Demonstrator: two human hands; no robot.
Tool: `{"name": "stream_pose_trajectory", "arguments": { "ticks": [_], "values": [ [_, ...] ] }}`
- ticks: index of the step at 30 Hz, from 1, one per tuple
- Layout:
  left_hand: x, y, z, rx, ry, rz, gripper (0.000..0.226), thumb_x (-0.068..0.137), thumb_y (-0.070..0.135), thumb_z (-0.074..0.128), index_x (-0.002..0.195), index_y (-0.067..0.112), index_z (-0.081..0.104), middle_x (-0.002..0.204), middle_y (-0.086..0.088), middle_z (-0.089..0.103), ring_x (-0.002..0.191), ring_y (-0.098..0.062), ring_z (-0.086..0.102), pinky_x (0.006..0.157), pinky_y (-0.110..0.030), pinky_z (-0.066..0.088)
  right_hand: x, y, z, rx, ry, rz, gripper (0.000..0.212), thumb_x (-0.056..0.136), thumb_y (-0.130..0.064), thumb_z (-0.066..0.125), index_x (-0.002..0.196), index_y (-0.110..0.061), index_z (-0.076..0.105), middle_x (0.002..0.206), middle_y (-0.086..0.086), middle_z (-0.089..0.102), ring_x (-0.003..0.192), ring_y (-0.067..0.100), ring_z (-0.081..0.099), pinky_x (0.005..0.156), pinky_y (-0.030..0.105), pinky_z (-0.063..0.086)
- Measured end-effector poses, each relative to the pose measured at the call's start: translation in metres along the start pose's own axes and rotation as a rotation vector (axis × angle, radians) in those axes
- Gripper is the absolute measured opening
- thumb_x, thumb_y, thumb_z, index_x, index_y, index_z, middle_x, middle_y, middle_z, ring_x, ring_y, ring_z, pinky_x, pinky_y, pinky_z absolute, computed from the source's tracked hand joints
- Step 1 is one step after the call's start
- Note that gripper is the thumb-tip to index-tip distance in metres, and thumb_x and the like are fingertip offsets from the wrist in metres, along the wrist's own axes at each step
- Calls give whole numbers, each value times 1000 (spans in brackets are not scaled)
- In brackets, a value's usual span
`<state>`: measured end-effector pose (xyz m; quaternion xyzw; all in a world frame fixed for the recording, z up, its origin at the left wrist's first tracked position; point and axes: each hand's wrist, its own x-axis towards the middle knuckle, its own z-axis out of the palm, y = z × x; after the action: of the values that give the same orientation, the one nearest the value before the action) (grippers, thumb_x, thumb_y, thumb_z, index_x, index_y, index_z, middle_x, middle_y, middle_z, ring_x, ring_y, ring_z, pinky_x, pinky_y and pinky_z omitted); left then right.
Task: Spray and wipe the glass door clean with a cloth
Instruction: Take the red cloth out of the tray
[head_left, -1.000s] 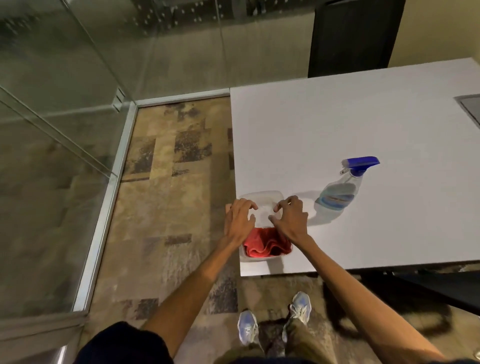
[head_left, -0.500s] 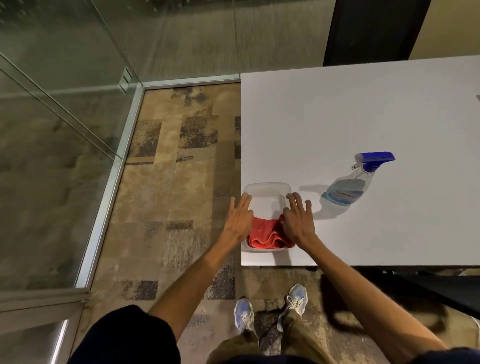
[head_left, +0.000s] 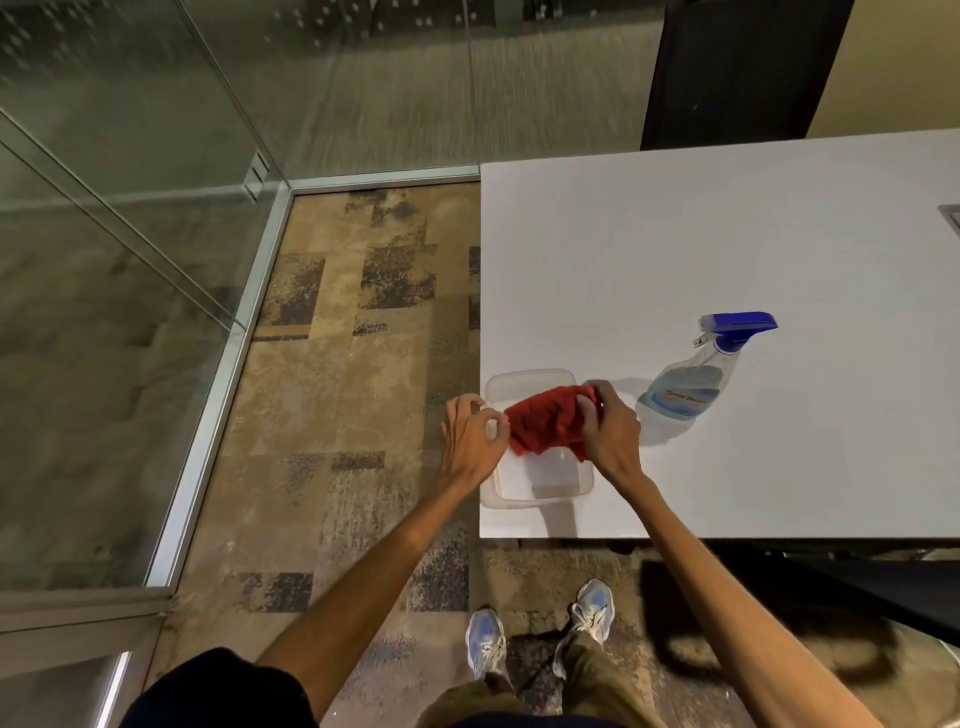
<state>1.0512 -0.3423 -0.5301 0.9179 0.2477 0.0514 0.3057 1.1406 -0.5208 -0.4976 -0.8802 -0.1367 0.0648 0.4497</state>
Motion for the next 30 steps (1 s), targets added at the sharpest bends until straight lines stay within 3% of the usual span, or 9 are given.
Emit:
{"name": "stream_pose_trajectory", "arguments": {
  "ticks": [3,5,7,11,15,19,23,26,30],
  "values": [
    [7,19,-3,-276,11,-158,22,95,29,58,109,16,69,120,-6,52,120,-21,45,100,-33,39,3,-11,-11,141,-77,-70,16,99,-22,50,111,-17,61,100,-5,66,90,13,62,79,27,50],
    [15,30,-9,-453,-30,-278,28,100,31,51,117,14,65,126,-9,51,120,-24,50,98,-31,39,1,-21,-24,218,-108,-143,15,100,-14,53,109,-20,62,104,-6,67,94,2,61,80,16,49],
    [25,39,-16,-580,-85,-341,38,103,34,44,124,6,59,126,-17,53,120,-30,52,94,-29,37,-1,-33,-39,275,-128,-209,16,100,-10,54,110,-16,64,106,-6,68,99,0,62,81,12,49],
    [37,51,-31,-743,-391,-479,73,102,57,22,145,2,40,142,-18,50,133,-32,45,109,-45,38,2,-46,-65,313,-180,-278,23,96,-1,54,108,-14,69,104,-5,72,103,12,65,90,19,49],
    [49,41,-38,-803,-702,-669,101,90,78,21,141,-7,40,134,-26,55,122,-35,55,101,-42,45,2,-49,-77,422,-212,-256,32,91,9,54,102,-16,71,101,-4,73,104,14,66,93,21,48],
    [47,37,-40,-825,-1003,-743,99,83,78,43,135,-5,47,105,-15,66,95,-26,64,90,-37,51,-1,-44,-80,439,-209,-246,33,90,9,54,103,-16,72,103,1,74,106,19,67,97,27,50],
    [44,35,-34,-788,-1135,-747,106,76,58,72,145,-11,32,107,-20,64,92,-28,68,104,-43,47,-3,-40,-84,498,-184,-217,36,89,11,53,102,-16,72,104,4,74,105,19,68,95,25,50],
    [41,36,-35,-756,-1171,-724,84,86,49,66,140,-11,39,99,-17,67,82,-25,73,93,-40,53,-2,-38,-85,499,-182,-206,34,89,11,54,102,-14,73,105,4,74,106,18,68,96,24,50],
    [39,36,-38,-710,-1302,-716,57,76,40,75,112,-2,60,104,-16,66,95,-27,68,99,-40,49,-2,-34,-87,531,-156,-176,29,90,10,55,103,-10,72,105,9,74,107,20,68,96,25,49]
  ]
}}
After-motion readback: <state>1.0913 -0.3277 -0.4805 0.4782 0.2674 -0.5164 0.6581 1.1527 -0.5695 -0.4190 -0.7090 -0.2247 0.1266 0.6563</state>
